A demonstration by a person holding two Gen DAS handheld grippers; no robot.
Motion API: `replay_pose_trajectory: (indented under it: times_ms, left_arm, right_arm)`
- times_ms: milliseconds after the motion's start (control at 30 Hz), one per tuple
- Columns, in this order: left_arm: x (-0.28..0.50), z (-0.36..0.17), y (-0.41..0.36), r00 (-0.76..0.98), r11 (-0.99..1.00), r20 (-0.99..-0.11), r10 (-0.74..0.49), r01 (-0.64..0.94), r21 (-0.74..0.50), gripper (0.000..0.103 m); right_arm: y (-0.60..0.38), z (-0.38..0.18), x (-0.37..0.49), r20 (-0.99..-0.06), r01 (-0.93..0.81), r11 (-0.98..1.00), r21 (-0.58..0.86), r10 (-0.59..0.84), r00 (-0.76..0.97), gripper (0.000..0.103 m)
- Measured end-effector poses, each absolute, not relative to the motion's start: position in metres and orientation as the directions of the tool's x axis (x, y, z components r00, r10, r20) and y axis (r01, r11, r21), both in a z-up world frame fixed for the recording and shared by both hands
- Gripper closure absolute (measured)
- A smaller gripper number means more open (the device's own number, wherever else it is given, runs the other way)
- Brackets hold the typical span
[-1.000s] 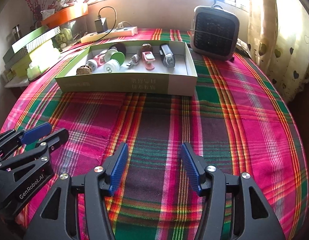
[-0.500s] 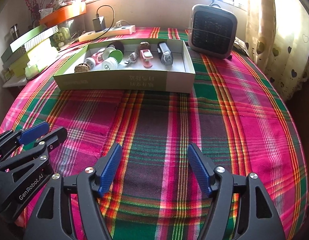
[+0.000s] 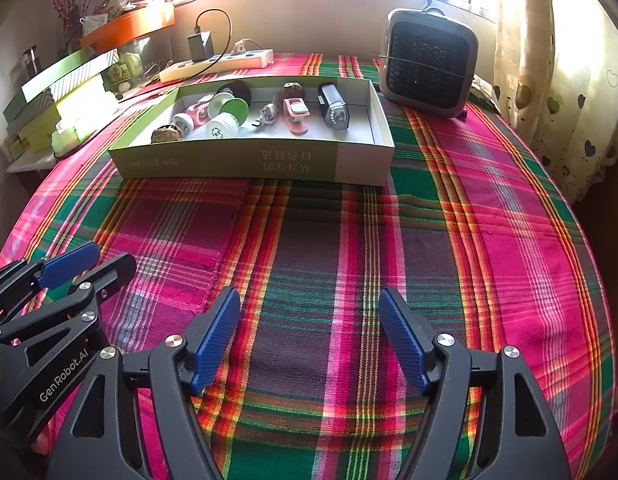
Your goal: Organize objects
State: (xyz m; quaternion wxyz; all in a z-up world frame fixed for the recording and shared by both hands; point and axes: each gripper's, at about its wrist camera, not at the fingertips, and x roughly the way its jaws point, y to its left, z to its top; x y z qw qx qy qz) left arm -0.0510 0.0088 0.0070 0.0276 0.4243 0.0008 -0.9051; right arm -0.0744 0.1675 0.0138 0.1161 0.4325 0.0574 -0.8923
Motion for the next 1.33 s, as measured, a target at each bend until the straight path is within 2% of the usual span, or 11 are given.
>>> replay_pose_trajectory:
  times_ms: [1333]
  left_arm:
    - [-0.0509, 0.0075, 0.0079, -0.64, -0.998, -0.767, -0.048, 0.052, 0.019, 0.066]
  right_arm:
    - [0.1673, 0.0136, -0.0744, -0.785, 0.256, -0.967, -0.002, -0.157, -0.599, 0.029]
